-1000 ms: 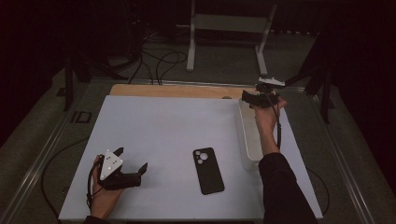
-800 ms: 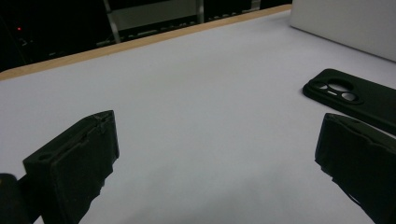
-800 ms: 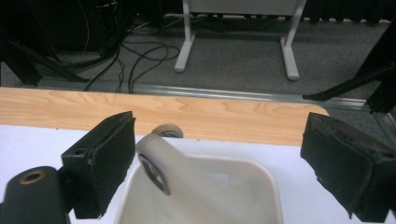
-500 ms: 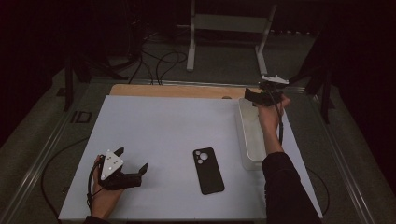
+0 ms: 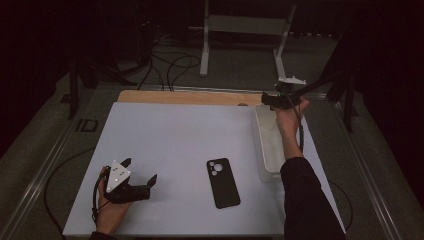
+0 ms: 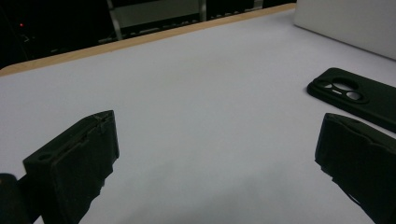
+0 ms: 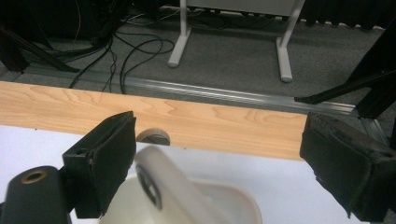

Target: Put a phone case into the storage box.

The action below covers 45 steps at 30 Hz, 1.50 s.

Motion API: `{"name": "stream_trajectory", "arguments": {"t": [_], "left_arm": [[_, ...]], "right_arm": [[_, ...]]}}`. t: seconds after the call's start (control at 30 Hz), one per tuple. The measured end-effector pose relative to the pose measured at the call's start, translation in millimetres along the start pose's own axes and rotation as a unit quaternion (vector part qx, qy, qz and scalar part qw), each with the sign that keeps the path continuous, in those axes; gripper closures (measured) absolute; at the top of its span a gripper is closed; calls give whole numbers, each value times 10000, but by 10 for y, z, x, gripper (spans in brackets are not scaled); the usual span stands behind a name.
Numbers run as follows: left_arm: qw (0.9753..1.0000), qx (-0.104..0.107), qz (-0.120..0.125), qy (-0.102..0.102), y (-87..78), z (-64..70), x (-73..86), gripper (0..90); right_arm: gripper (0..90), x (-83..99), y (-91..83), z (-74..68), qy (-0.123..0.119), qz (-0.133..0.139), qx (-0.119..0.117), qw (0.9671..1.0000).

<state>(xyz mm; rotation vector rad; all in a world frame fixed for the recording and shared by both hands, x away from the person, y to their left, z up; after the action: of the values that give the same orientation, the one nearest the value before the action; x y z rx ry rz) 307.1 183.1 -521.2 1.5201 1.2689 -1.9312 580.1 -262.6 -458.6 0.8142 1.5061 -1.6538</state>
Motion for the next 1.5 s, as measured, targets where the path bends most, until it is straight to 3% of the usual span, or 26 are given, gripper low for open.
{"name": "stream_trajectory", "arguments": {"t": [0.53,0.83,1.27,1.43,1.5], "left_arm": [[10000,-31,-27,-70,-3,-37,25,2],[10000,-28,-38,-70,-6,-37,32,2],[10000,-7,-68,-25,6,-3,34,2],[10000,-7,-62,-29,5,0,30,3],[10000,-8,-64,-25,5,0,31,2]], "right_arm": [[109,-62,146,56,13,-5,83,10000],[108,-157,115,-10,-45,163,-89,9998],[136,-91,-155,-57,100,207,-341,9992],[211,-16,-317,-92,37,274,-416,9988],[295,19,-393,-104,11,319,-443,9985]]}}
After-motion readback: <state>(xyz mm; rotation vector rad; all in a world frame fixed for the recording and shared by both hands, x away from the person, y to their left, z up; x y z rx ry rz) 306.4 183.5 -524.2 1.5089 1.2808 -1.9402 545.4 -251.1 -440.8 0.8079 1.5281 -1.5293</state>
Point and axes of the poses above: each handheld gripper's, and its own axes: y roughly forward along the jaws, x roughly out of its underside, z roughly to its right, the point moved 8 cm from there along y, roughly forward along the jaws, and after that the axes turned 6 degrees about x, right-handed, at the moved point
